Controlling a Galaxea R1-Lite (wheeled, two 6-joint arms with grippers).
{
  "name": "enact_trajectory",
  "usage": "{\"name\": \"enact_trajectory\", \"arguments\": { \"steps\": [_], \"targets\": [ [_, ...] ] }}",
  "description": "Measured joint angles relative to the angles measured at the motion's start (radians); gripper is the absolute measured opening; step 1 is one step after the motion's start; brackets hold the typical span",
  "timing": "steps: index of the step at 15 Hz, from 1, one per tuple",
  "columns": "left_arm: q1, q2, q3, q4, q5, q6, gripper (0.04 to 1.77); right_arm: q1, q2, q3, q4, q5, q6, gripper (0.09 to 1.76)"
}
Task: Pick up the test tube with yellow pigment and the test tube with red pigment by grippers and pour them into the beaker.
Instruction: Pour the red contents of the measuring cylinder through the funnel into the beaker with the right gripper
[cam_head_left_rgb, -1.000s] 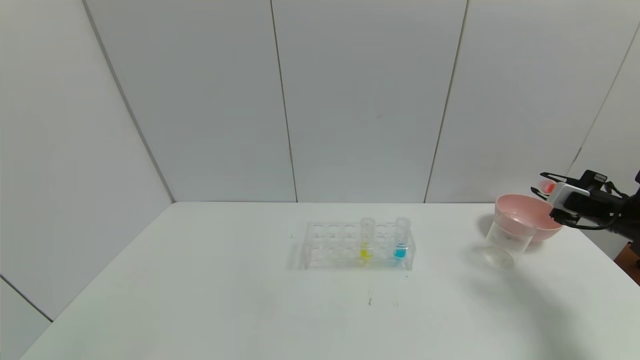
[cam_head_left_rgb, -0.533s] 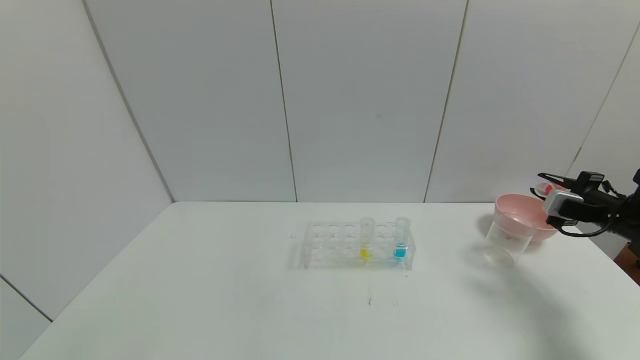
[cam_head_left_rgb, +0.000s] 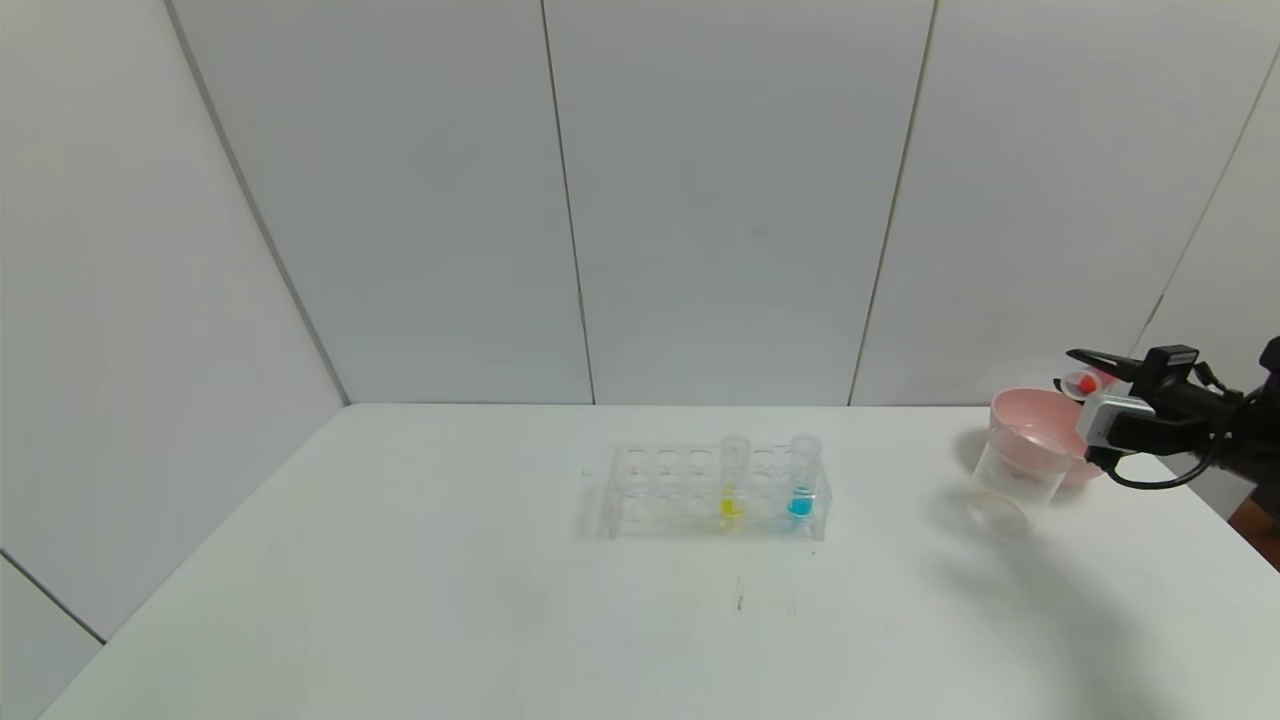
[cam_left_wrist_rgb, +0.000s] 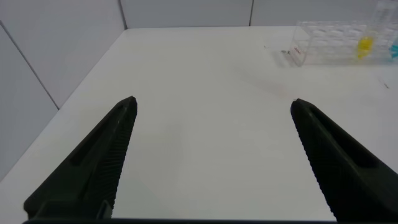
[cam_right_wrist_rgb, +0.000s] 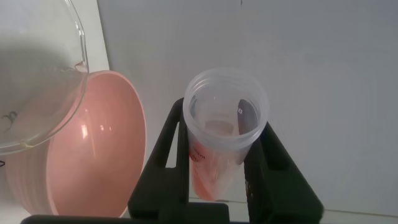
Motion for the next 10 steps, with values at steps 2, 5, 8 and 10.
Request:
{"name": "enact_trajectory", "arguments": {
  "steps": [2,5,8,10],
  "targets": [
    [0.000,0.000,0.000,0.000,0.000,0.000,1.76,0.003,-0.001,0.001,0.000,-0.003,-0.011,0.56],
    [0.000,0.000,0.000,0.000,0.000,0.000,1.76,0.006,-0.003,0.002,0.000,-0.003,-0.041,0.56],
    [0.000,0.000,0.000,0.000,0.000,0.000,1.76,0.011,-0.003,0.005,0.000,0.001,-0.058,0.56],
    [0.000,0.000,0.000,0.000,0.000,0.000,1.76,0.014,-0.003,0.006,0.000,0.001,-0.100,0.56]
  ]
}}
